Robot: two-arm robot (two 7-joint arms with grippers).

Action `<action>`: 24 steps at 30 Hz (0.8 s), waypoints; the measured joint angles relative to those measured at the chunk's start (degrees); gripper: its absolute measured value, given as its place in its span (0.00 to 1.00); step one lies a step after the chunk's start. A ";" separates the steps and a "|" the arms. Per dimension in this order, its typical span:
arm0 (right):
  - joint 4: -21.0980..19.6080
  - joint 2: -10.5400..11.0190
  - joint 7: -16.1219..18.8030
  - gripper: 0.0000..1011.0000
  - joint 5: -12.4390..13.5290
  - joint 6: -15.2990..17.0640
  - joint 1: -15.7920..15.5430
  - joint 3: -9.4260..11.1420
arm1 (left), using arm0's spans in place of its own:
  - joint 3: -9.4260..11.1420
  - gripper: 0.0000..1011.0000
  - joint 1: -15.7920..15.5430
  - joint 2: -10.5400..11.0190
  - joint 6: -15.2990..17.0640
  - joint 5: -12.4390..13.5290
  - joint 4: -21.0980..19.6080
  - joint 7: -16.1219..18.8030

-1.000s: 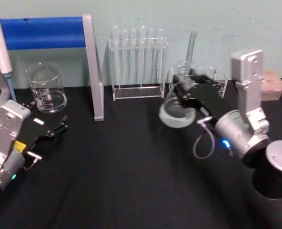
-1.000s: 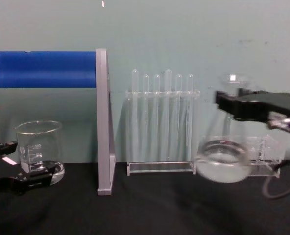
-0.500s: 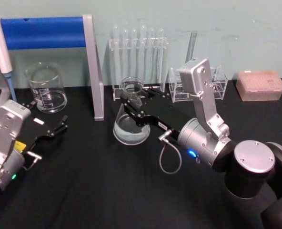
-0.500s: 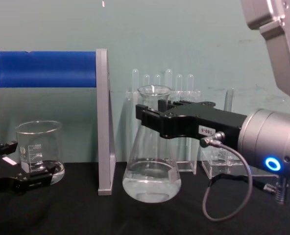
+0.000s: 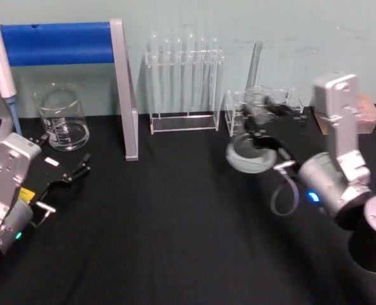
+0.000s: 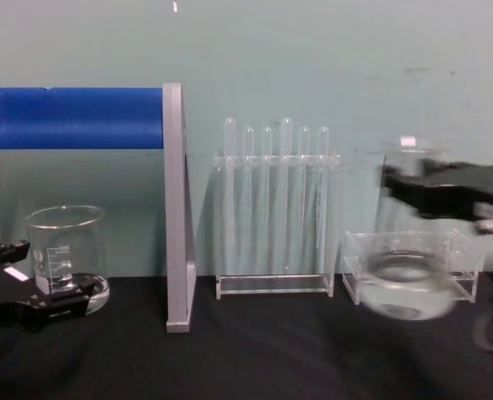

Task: Grasp the erlenmeyer flask with one hand, shake it three times, then place it back.

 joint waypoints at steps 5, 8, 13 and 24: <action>-1.88 0.07 -4.30 0.45 -1.05 0.91 -2.87 4.56 | 0.00 0.99 0.00 0.00 0.00 0.00 0.00 0.00; -2.39 -0.11 -5.30 0.45 -1.35 1.26 -3.68 6.17 | 0.00 0.99 0.00 0.00 0.00 0.00 0.00 0.00; -2.56 -0.57 -5.26 0.45 -1.56 1.59 -3.99 7.16 | 0.00 0.99 0.00 0.00 0.00 0.00 0.00 0.00; 0.24 -1.93 3.67 0.45 -1.56 1.19 -0.61 2.52 | 0.00 0.99 0.00 0.00 0.00 0.00 0.00 0.00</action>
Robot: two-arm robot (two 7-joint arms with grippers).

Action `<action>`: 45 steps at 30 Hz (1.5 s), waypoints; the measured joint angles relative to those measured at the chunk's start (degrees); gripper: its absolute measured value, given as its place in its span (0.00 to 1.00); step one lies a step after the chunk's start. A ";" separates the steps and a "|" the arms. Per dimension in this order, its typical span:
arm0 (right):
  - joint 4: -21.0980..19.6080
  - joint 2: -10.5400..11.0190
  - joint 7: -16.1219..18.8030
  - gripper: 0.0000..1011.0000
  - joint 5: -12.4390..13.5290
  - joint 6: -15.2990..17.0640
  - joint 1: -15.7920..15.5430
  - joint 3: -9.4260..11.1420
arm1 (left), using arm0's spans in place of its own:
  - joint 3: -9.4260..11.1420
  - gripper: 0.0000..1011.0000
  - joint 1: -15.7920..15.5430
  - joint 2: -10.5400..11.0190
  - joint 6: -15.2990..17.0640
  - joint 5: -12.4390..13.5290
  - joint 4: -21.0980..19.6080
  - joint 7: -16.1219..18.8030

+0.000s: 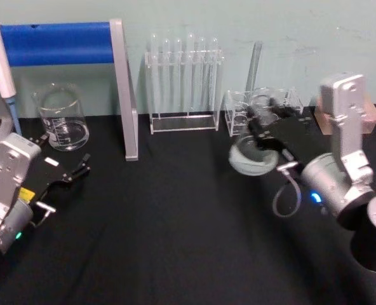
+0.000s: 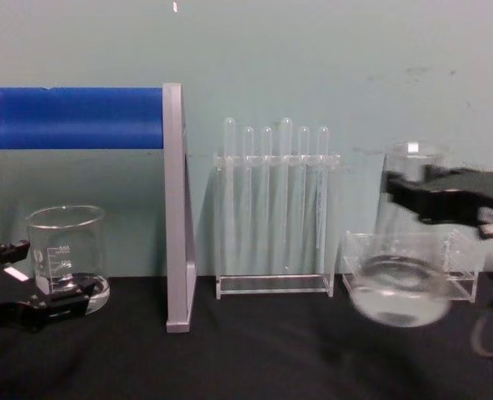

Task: Grasp the erlenmeyer flask with one hand, shake it three times, then place it back.

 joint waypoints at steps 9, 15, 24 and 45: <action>2.39 -0.76 8.12 0.45 0.74 -0.69 3.26 -5.85 | 0.00 0.99 0.00 0.00 0.00 0.00 0.00 0.00; 3.08 -0.82 9.71 0.45 1.60 -0.87 4.23 -7.74 | 0.00 0.99 0.00 0.00 0.00 0.00 0.00 0.00; 1.08 0.35 5.25 0.45 1.98 -0.77 1.87 -4.37 | 0.00 0.99 0.00 0.00 0.00 0.00 0.00 0.00; -5.18 -0.23 -5.67 0.45 -2.39 1.09 -5.82 7.45 | 0.00 0.99 0.00 0.00 0.00 0.01 0.00 0.00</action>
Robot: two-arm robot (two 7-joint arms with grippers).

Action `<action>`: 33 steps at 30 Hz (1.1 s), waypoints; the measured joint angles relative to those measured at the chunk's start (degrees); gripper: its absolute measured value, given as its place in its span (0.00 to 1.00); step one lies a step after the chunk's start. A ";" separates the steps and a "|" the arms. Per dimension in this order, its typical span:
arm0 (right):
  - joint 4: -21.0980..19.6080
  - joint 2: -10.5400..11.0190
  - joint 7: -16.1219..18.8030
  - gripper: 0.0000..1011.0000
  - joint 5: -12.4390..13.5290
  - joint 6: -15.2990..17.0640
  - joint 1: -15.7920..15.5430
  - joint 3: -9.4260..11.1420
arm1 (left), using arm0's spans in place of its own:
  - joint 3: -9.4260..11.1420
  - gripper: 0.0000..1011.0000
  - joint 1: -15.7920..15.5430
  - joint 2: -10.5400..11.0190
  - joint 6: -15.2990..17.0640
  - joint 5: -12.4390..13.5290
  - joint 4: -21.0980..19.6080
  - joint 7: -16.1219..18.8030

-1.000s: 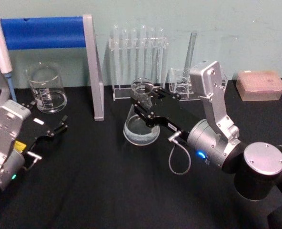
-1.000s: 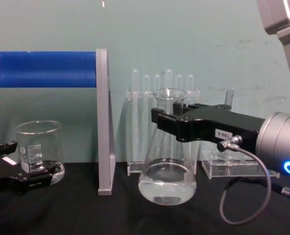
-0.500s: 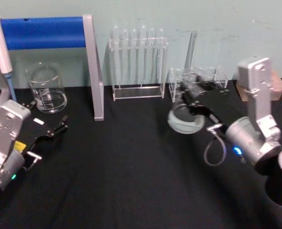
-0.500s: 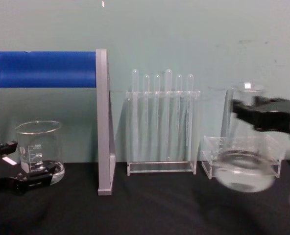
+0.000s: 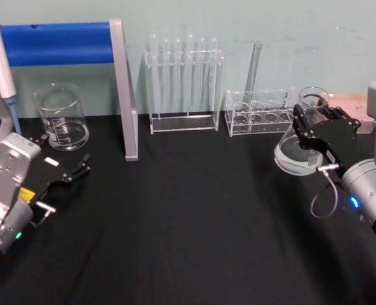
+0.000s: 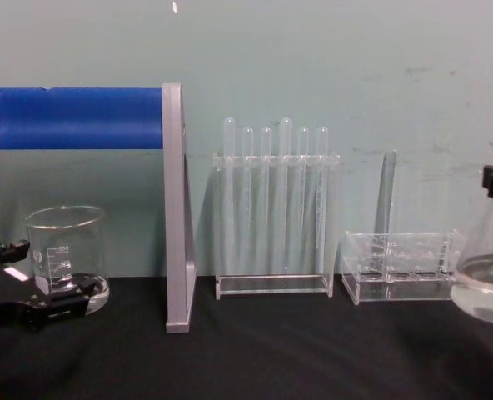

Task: Grasp the erlenmeyer flask with one hand, shake it three times, then place it back.

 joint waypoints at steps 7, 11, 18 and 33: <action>2.72 -0.99 4.84 0.45 -0.56 0.09 2.92 -3.45 | 0.00 0.99 0.00 0.00 0.00 0.00 0.00 0.00; 4.67 -1.48 8.76 0.45 -0.54 -0.20 5.16 -6.60 | 0.00 0.99 0.00 0.00 0.00 0.00 0.00 0.00; 7.80 -1.81 14.95 0.45 0.63 -1.41 8.77 -12.34 | 0.00 0.99 0.00 0.00 0.00 0.00 0.00 0.00; 7.38 0.03 13.16 0.45 3.26 -2.21 8.47 -11.66 | 0.00 0.99 0.00 0.00 0.00 0.00 0.00 0.00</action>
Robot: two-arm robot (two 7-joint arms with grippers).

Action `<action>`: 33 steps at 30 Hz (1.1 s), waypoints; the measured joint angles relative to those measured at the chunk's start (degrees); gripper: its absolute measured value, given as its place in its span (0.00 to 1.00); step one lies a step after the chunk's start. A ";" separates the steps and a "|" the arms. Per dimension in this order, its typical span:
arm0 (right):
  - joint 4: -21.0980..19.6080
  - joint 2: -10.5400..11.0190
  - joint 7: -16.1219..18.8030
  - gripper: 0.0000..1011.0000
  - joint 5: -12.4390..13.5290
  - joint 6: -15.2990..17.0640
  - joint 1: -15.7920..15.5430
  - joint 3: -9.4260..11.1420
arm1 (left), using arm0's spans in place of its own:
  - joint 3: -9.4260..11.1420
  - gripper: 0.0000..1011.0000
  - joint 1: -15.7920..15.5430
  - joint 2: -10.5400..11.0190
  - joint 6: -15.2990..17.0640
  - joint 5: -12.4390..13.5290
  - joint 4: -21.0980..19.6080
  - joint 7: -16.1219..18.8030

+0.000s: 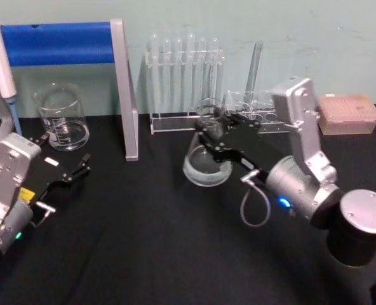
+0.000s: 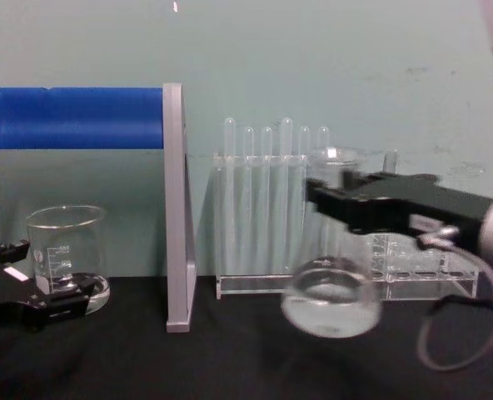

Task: Grasp the erlenmeyer flask with one hand, shake it three times, then place it back.

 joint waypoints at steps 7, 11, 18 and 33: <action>-3.36 1.22 -5.30 0.45 -0.08 0.45 -3.89 5.24 | 0.00 0.99 0.00 0.00 0.00 0.00 0.00 0.00; -5.56 1.36 -8.83 0.45 -0.88 0.94 -6.77 9.39 | 0.00 0.99 0.00 0.00 0.00 0.00 0.00 0.00; -7.21 1.03 -10.94 0.45 -1.63 1.48 -9.15 13.06 | 0.00 0.99 0.00 0.00 0.00 0.00 0.00 0.00; -2.82 -0.11 -3.22 0.45 -1.80 1.17 -4.44 8.18 | 0.00 0.99 0.00 0.00 0.00 0.00 0.00 0.00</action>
